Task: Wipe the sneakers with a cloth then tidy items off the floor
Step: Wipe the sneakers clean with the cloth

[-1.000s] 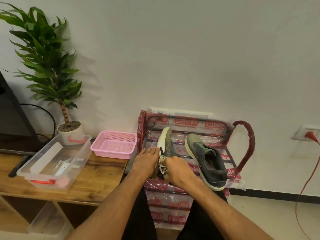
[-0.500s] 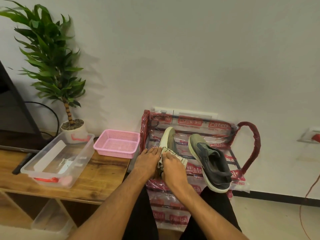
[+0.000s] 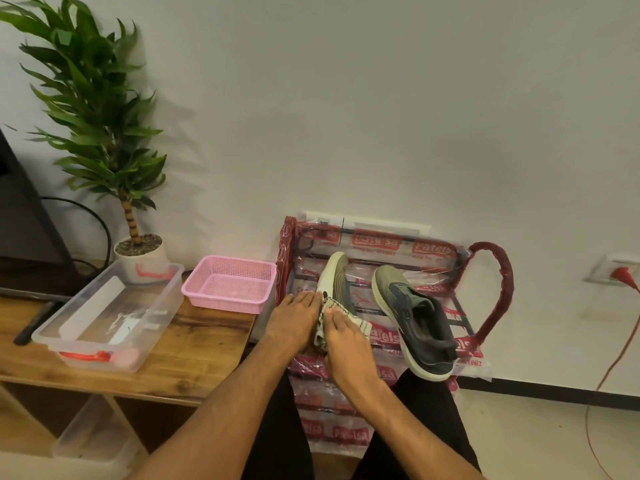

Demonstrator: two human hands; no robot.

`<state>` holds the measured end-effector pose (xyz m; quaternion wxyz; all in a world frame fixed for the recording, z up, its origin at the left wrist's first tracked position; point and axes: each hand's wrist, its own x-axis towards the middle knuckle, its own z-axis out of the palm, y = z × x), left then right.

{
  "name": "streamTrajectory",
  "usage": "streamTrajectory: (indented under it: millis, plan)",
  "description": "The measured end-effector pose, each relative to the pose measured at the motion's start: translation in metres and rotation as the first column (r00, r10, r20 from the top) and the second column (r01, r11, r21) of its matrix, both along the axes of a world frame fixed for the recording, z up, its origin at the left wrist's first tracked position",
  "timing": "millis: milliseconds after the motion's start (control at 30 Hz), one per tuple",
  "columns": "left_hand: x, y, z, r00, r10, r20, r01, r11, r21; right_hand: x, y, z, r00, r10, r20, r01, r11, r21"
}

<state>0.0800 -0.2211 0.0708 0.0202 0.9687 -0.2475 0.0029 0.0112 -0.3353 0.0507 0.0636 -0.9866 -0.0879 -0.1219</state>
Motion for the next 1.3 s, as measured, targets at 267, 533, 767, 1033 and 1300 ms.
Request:
streamTrajectory:
  millis: [267, 533, 767, 1033, 1300]
  plan:
    - [0.000, -0.001, 0.004, 0.997, -0.011, -0.080, 0.010, 1.000, -0.005, 0.021, -0.011, 0.020, 0.996, -0.070, -0.049, 0.075, 0.991, 0.112]
    - [0.001, 0.000, 0.002, 0.997, 0.026, -0.077, -0.023, 0.999, 0.043, 0.056, -0.013, 0.036, 0.944, -0.249, -0.216, 0.301, 0.917, 0.261]
    - [0.003, 0.002, 0.001, 0.997, 0.031, -0.069, -0.030, 0.999, 0.017, 0.025, 0.000, 0.029, 0.976, -0.179, -0.120, 0.202, 0.956, 0.215]
    - [0.005, 0.002, -0.004, 1.000, 0.014, -0.008, -0.014, 0.999, -0.034, -0.010, -0.008, 0.036, 0.990, 0.054, -0.132, -0.041, 0.995, 0.096]
    - [0.003, 0.002, -0.001, 0.997, 0.018, -0.079, -0.021, 0.999, -0.044, 0.036, -0.029, 0.059, 0.977, -0.132, -0.170, 0.162, 0.971, 0.174]
